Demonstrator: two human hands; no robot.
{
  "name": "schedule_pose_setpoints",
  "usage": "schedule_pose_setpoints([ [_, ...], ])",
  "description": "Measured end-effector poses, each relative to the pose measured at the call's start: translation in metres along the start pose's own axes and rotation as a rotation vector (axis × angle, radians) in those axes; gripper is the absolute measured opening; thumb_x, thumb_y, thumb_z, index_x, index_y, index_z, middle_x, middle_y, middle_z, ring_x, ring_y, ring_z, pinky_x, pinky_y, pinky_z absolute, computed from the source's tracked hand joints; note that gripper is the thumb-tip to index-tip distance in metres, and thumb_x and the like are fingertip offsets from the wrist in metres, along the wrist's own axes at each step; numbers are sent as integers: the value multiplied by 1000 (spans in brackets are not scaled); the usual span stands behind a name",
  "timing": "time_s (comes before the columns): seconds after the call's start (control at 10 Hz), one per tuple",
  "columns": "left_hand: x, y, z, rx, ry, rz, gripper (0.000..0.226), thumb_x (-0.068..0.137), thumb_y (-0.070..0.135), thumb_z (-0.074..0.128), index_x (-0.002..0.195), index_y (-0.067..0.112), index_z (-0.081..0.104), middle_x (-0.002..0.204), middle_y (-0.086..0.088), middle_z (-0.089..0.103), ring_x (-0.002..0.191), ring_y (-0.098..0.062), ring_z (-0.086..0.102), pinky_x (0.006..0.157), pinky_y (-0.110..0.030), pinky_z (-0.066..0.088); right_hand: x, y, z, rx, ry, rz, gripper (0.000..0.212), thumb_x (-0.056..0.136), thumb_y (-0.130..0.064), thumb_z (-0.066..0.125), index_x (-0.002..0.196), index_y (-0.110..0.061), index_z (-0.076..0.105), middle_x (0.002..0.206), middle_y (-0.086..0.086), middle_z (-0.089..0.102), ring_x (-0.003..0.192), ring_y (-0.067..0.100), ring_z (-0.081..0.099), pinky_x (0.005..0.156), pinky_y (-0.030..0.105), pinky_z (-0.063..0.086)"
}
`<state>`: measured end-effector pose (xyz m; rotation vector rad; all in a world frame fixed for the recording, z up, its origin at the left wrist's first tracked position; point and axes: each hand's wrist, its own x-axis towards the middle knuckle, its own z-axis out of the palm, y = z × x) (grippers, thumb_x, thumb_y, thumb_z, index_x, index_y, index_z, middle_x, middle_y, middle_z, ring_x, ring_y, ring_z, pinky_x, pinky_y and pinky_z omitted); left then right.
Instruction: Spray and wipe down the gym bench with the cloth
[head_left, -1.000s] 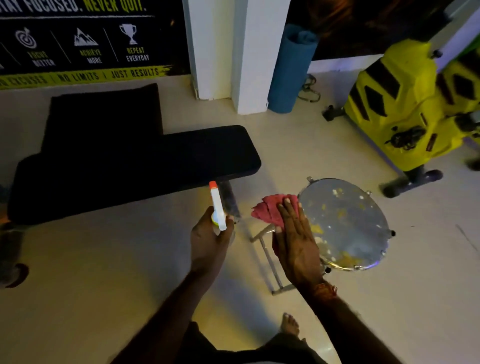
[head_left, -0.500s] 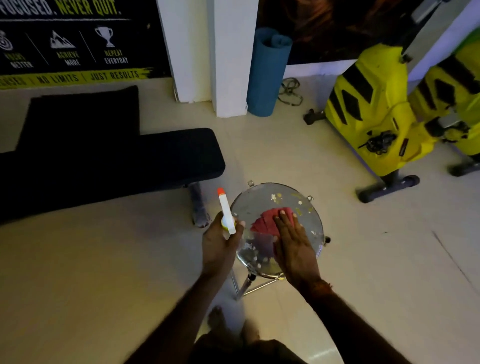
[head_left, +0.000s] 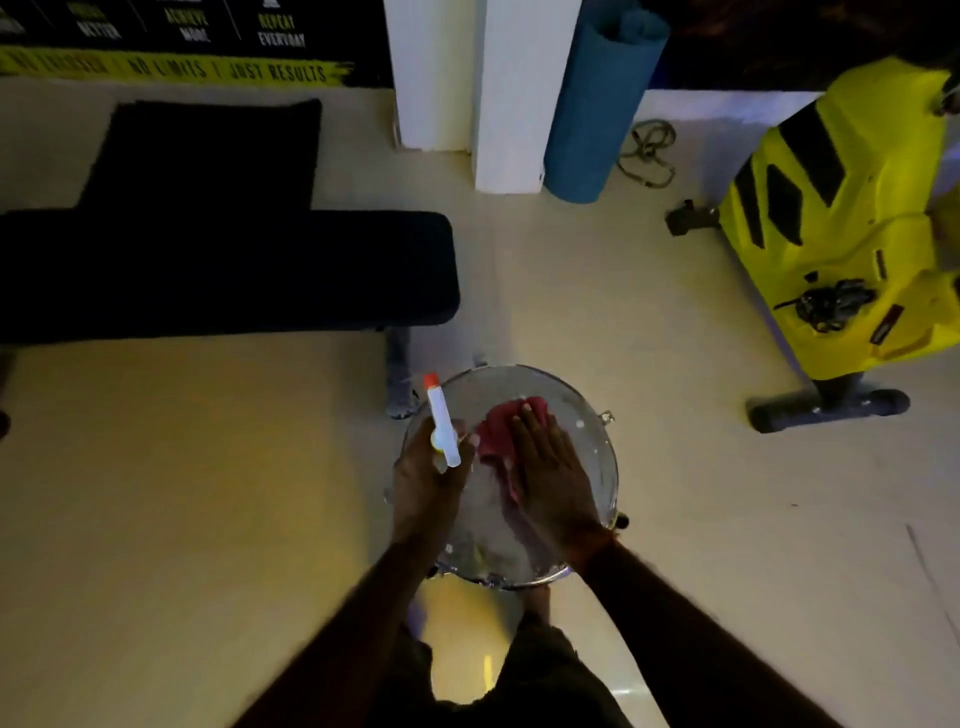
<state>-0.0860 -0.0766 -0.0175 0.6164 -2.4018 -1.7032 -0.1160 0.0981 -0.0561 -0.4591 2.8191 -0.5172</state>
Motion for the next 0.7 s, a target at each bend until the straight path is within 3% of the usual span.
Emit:
schedule_pose_setpoints([
  [0.1,-8,2,18,59,76,-32,23,88,10,77,104,17,61,87,12,65,75,4,61,66,-3,42,9,34,0,14,-95,-42,70,106,-47,38,161,-6,26,170,15,19,159,37,15,128,54,21],
  [0.3,-29,12,35,63,191,-60,46,92,17,74,131,32,55,109,36,57,99,21,57,77,3,41,17,83,-10,-168,-176,-193,71,103,-52,30,162,-13,25,171,6,18,159,36,17,124,60,20],
  [0.4,-34,13,39,102,223,-5,58,92,17,75,142,27,47,119,31,53,99,20,52,79,3,41,18,86,-5,-208,-163,-241,72,103,-53,33,162,-13,26,171,7,18,158,36,18,123,63,19],
  [0.5,-36,12,41,136,243,-21,70,91,21,76,150,16,38,138,11,51,118,-2,52,90,-11,49,17,80,-7,-205,-169,-247,73,101,-53,28,161,-10,31,170,11,23,157,38,21,122,65,22],
  [0.6,-49,1,38,257,252,-9,75,90,26,78,151,10,37,143,-9,53,127,-28,53,99,-49,52,10,80,-8,-192,-137,-316,72,103,-51,26,161,-9,29,170,13,20,158,38,16,123,67,19],
  [0.7,-69,-10,29,456,252,-5,79,90,31,77,151,0,38,147,-20,51,133,-38,51,107,-54,46,-3,72,-13,-199,-88,-387,68,104,-40,46,161,-7,29,169,16,21,156,40,21,120,69,26],
])
